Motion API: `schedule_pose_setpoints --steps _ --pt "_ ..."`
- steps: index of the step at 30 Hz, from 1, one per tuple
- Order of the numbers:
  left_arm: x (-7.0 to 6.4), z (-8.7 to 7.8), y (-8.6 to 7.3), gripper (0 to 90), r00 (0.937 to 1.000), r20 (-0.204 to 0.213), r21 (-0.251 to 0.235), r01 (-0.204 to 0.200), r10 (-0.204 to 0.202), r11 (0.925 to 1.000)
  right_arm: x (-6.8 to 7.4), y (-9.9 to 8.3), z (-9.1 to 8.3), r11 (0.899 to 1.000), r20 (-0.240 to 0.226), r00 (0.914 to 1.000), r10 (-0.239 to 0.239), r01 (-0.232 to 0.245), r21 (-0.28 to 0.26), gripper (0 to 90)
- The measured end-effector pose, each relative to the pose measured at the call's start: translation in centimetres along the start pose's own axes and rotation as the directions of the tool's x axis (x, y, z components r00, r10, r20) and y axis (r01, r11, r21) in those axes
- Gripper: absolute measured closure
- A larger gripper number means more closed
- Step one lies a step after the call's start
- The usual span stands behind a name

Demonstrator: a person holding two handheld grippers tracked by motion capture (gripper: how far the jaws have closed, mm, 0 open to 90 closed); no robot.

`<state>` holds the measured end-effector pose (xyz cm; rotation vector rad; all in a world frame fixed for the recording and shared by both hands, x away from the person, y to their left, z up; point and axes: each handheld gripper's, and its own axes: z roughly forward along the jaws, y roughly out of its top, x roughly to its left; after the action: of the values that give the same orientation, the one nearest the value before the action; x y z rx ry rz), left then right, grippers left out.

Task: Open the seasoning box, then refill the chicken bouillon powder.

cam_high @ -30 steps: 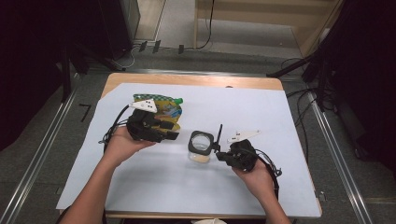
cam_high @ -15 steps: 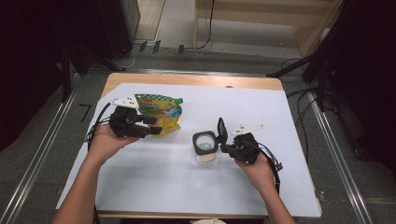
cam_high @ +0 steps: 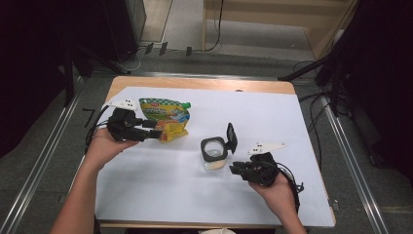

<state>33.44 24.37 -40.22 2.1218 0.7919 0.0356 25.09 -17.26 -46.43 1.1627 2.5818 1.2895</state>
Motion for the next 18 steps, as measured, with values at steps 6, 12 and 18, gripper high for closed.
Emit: schedule_pose_setpoints --steps 6,12,18 --pt "1.1 -0.9 -0.5 42.6 0.9996 -0.022 -0.009 0.015 -0.016 0.9998 0.5 -0.2 1.1 0.999 -0.015 0.9993 -0.035 0.036 0.025 64.4" --pt "2.2 -2.0 -1.3 42.2 0.9965 -0.076 -0.005 0.036 -0.036 0.9993 1.1 0.0 1.3 0.999 -0.033 0.9981 -0.052 0.052 0.012 59.6" --pt "3.7 -2.8 -1.5 37.6 0.9937 -0.096 -0.027 0.056 -0.059 0.998 1.7 0.0 1.5 0.996 -0.047 0.9954 -0.084 0.084 0.001 57.6"
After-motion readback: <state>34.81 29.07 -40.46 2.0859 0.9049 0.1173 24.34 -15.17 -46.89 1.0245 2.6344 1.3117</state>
